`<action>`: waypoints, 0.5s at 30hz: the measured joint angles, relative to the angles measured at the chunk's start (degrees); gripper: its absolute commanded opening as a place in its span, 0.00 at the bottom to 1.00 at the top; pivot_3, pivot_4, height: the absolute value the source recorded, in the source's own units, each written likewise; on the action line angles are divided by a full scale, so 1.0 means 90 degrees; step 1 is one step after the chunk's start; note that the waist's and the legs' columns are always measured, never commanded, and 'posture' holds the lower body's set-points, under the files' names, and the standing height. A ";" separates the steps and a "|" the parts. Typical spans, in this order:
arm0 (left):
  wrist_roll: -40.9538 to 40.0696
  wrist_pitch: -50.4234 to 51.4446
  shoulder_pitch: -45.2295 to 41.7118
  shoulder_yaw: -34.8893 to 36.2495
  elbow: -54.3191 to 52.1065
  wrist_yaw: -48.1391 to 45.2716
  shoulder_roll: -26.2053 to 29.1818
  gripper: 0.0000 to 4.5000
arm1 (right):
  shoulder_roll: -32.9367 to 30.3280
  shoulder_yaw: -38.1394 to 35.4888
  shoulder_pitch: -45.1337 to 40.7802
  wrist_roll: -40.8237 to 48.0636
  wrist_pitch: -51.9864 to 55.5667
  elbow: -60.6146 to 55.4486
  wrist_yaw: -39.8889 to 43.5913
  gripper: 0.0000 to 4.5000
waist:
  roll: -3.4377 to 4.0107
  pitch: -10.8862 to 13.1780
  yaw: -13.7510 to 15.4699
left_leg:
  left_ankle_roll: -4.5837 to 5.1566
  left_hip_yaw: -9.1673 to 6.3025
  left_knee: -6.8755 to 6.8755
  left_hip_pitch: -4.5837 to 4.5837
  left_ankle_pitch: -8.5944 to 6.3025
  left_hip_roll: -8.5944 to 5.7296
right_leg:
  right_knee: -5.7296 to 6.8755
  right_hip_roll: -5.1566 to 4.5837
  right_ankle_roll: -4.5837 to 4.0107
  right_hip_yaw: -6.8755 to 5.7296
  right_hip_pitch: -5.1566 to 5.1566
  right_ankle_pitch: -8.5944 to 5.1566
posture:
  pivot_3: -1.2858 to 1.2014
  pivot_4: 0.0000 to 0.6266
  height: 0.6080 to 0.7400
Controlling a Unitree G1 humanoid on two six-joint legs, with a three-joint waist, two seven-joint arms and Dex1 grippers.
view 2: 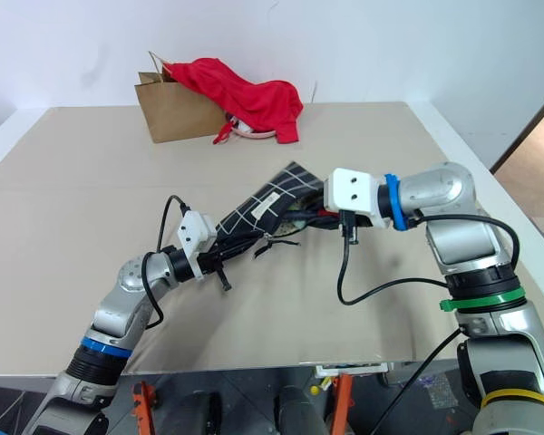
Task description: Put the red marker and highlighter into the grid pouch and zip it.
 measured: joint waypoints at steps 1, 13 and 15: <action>0.0002 0.0003 0.0003 -0.0005 0.0003 0.0000 0.0003 0.00 | -0.0049 -0.0007 -0.0031 -0.0006 -0.0048 0.0066 -0.0008 0.13 | 0.0000 0.0000 0.0000 | 0.0000 0.0000 0.0000 0.0000 0.0000 0.0000 | 0.0000 0.0000 0.0000 0.0000 0.0001 0.0000 | 0.52 0.24 1.00; 0.0010 0.0017 0.0011 -0.0063 0.0012 -0.0006 0.0053 0.00 | -0.0213 -0.0007 -0.0134 -0.0159 -0.0504 0.0620 -0.0139 0.13 | 0.0001 0.0000 -0.0003 | 0.0000 0.0006 -0.0003 0.0001 0.0000 0.0001 | 0.0000 -0.0001 -0.0001 0.0007 -0.0002 -0.0001 | 0.52 0.24 1.00; 0.0010 0.0022 0.0011 -0.0066 0.0013 -0.0012 0.0059 0.00 | -0.0174 0.0003 -0.0117 -0.0166 -0.0528 0.0528 -0.0142 0.13 | 0.0001 0.0000 -0.0003 | 0.0000 0.0007 -0.0002 0.0001 0.0000 0.0001 | 0.0000 -0.0001 -0.0001 0.0007 -0.0001 -0.0001 | 0.52 0.24 1.00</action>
